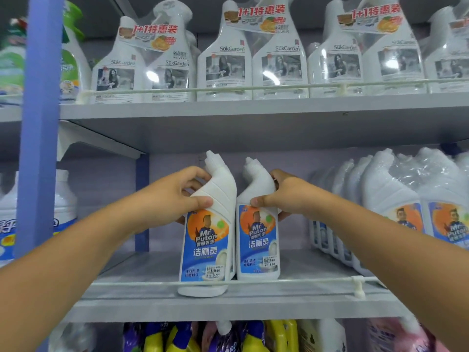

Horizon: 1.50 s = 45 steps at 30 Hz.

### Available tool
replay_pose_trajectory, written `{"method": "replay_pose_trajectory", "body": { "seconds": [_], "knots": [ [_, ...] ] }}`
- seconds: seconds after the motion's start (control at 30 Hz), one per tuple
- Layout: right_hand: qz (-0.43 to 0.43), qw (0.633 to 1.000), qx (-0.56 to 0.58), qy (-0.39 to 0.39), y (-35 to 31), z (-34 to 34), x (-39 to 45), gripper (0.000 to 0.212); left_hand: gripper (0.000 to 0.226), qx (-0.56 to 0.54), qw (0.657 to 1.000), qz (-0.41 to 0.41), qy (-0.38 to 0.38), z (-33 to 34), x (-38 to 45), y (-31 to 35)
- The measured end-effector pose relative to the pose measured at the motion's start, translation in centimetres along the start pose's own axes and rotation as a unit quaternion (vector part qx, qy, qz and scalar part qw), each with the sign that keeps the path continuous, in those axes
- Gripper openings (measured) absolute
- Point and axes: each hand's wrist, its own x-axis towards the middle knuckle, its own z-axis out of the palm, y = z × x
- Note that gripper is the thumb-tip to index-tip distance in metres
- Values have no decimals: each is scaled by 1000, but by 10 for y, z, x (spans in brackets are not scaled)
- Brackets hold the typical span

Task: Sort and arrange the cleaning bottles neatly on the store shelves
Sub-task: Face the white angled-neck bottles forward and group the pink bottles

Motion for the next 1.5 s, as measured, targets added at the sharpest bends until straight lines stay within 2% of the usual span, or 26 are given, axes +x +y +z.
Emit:
{"method": "replay_pose_trajectory", "body": {
  "seconds": [0.1,0.17,0.23,0.3,0.5,0.7,0.83,1.0,1.13,1.4,1.5],
  "knots": [
    [-7,1000,17,9,2,-1,-1,50,43,83,995,25,50,8,-10,-4],
    [-13,999,28,19,6,1,-1,49,69,113,990,12,79,21,-26,-17],
    [-17,999,40,28,10,4,-1,49,91,89,991,-33,92,36,-44,-31],
    [-18,998,44,28,12,6,-4,52,95,49,991,-64,103,48,-54,-39],
    [19,998,47,-41,36,20,-22,53,81,19,985,-74,155,62,-59,-41],
    [12,994,103,-20,47,26,-26,46,67,10,983,-73,167,72,-57,-47],
    [6,994,104,-22,50,31,-32,43,51,-14,983,-96,153,75,-57,-55],
    [12,994,104,-8,55,35,-33,39,51,-33,983,-114,139,75,-56,-58],
    [12,995,100,3,56,38,-34,38,37,-26,984,-113,136,78,-54,-56],
    [-1,997,78,8,57,33,-35,33,57,-32,985,-137,101,70,-55,-50],
    [15,997,75,-13,57,31,-36,33,66,-86,977,-170,99,66,-49,-52]
  ]
}}
